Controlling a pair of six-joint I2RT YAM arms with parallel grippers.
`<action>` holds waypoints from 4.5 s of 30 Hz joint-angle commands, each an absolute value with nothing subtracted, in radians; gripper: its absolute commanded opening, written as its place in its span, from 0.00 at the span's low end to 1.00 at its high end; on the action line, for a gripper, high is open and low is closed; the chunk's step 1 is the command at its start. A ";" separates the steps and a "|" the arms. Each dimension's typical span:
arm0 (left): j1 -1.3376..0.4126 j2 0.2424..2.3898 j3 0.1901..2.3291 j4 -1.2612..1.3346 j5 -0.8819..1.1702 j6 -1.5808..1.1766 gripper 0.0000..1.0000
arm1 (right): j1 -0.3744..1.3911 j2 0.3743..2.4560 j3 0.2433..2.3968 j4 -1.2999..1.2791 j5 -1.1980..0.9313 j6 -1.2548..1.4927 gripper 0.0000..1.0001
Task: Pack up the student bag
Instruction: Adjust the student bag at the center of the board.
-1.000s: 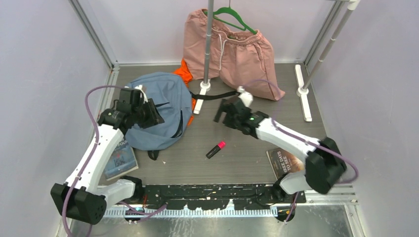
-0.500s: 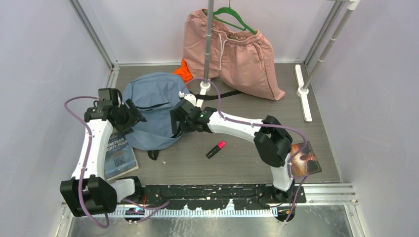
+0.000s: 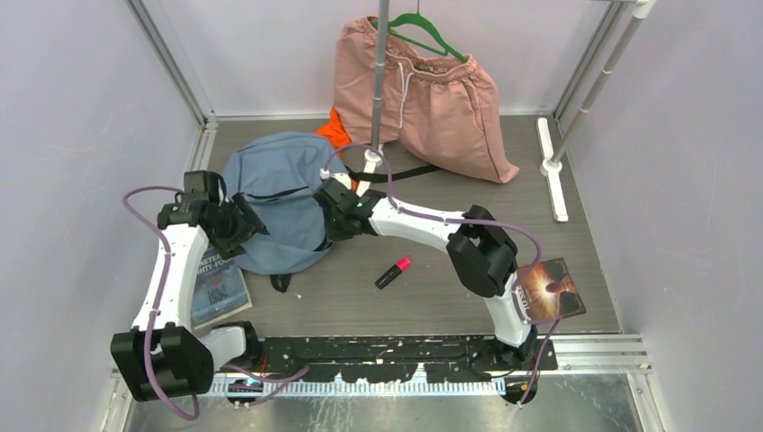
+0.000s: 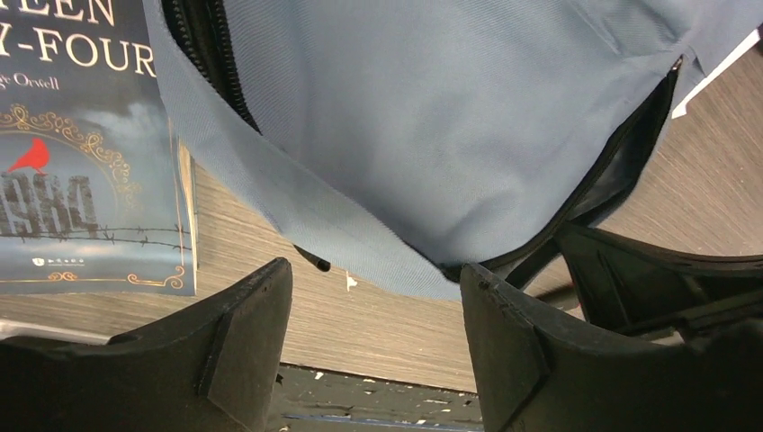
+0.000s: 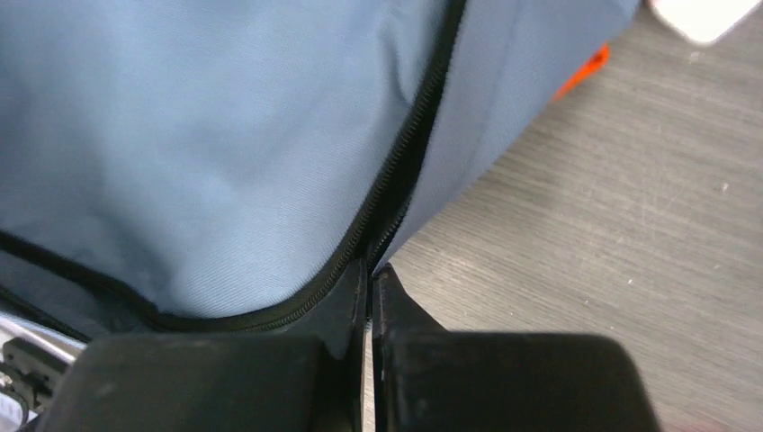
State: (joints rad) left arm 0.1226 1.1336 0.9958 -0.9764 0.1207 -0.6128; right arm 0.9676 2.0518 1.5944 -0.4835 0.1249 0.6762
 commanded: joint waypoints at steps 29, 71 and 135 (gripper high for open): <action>-0.050 1.268 1.065 -0.640 0.370 -0.668 0.64 | 0.861 1.829 1.532 -0.342 -0.074 0.697 0.45; -0.283 1.328 0.879 -0.626 0.359 -0.566 0.63 | 0.764 1.841 1.268 -0.267 0.085 0.874 0.62; -0.136 1.265 1.268 -0.667 0.182 -0.517 0.00 | 0.475 1.383 1.331 -0.572 0.199 0.685 0.88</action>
State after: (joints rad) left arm -0.2134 1.2968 1.2198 -0.7582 0.0284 -0.4400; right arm 0.5606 1.6146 1.4540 -0.4374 -0.1047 0.7635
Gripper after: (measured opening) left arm 0.021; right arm 0.879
